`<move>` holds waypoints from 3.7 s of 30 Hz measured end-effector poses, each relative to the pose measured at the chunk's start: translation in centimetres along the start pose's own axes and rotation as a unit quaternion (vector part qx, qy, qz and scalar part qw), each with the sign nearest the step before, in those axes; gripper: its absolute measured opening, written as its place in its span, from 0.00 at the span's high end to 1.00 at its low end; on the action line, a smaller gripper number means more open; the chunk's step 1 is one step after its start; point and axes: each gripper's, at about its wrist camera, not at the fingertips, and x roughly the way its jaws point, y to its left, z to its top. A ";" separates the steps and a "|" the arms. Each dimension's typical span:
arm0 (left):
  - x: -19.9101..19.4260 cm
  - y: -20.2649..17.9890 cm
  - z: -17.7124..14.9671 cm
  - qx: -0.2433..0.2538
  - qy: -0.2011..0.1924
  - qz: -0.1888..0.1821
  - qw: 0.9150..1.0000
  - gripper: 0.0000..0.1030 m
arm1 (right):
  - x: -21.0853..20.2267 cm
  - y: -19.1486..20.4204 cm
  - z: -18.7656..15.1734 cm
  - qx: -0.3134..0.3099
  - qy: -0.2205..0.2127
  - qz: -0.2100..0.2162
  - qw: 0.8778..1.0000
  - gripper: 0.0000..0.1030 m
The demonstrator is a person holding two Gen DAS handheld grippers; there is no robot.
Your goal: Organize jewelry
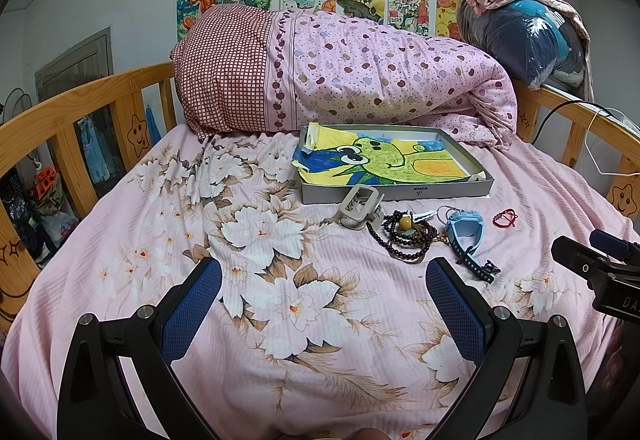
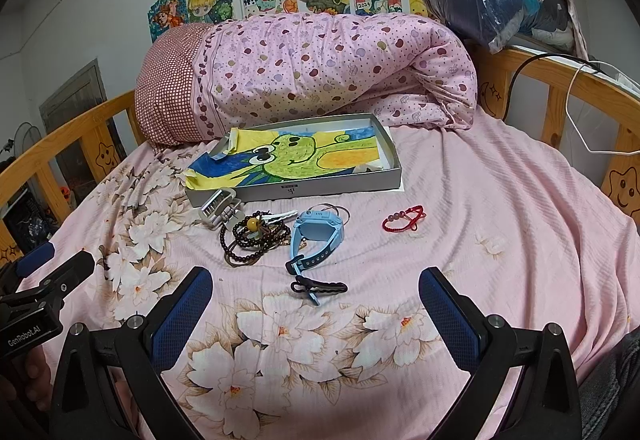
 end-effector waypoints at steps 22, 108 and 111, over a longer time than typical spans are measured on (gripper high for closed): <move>0.0 0.0 0.0 0.000 0.001 0.000 1.000 0.03 | 0.2 0.0 0.0 0.001 0.003 0.000 1.000 0.00; 18.5 -0.7 5.0 0.019 0.168 -0.045 0.985 0.04 | 18.1 -5.2 5.6 -0.099 0.128 0.195 0.967 0.09; 19.7 -0.9 5.2 0.033 0.172 -0.052 0.983 0.04 | 18.9 -5.2 5.4 -0.092 0.141 0.205 0.964 0.26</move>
